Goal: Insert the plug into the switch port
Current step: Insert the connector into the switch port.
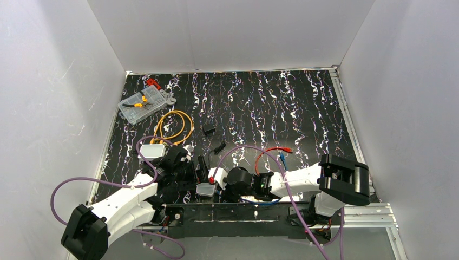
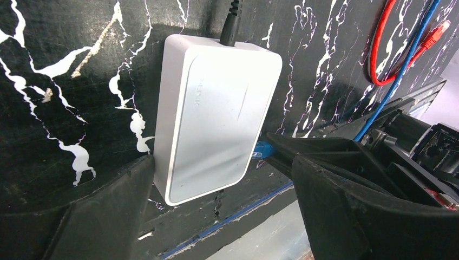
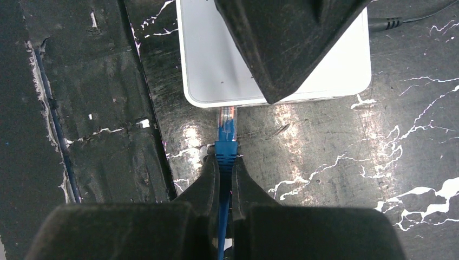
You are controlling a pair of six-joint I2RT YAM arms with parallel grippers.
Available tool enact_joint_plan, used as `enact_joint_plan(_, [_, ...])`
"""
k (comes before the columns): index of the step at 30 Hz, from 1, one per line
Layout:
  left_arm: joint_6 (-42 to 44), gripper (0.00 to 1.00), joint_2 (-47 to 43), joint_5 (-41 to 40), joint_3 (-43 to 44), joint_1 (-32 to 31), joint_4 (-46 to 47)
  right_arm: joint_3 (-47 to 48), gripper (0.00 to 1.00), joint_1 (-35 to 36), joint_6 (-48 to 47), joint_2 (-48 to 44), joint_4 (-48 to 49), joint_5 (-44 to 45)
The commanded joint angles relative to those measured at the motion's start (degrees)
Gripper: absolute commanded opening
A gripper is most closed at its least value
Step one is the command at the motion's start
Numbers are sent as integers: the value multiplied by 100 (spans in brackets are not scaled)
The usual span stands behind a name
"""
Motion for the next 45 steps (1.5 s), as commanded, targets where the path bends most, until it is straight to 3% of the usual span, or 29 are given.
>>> enact_joint_plan(1, [111,100,121,-5,-102,-15,-255,224,1,21,-86,-92,131,175])
enact_joint_plan(24, [135,94,257,174,-131,-15,-113,153,1,196,-784,-282,527,20])
enact_joint_plan(35, [103,92,159,271,-170,-15,-99,430,1,194,-454,66,638,352])
enact_joint_plan(37, [102,89,141,315,-187,-15,-68,439,1,196,-433,82,663,399])
enact_joint_plan(45, [59,53,246,579,-365,-23,221,439,1,196,-480,124,803,439])
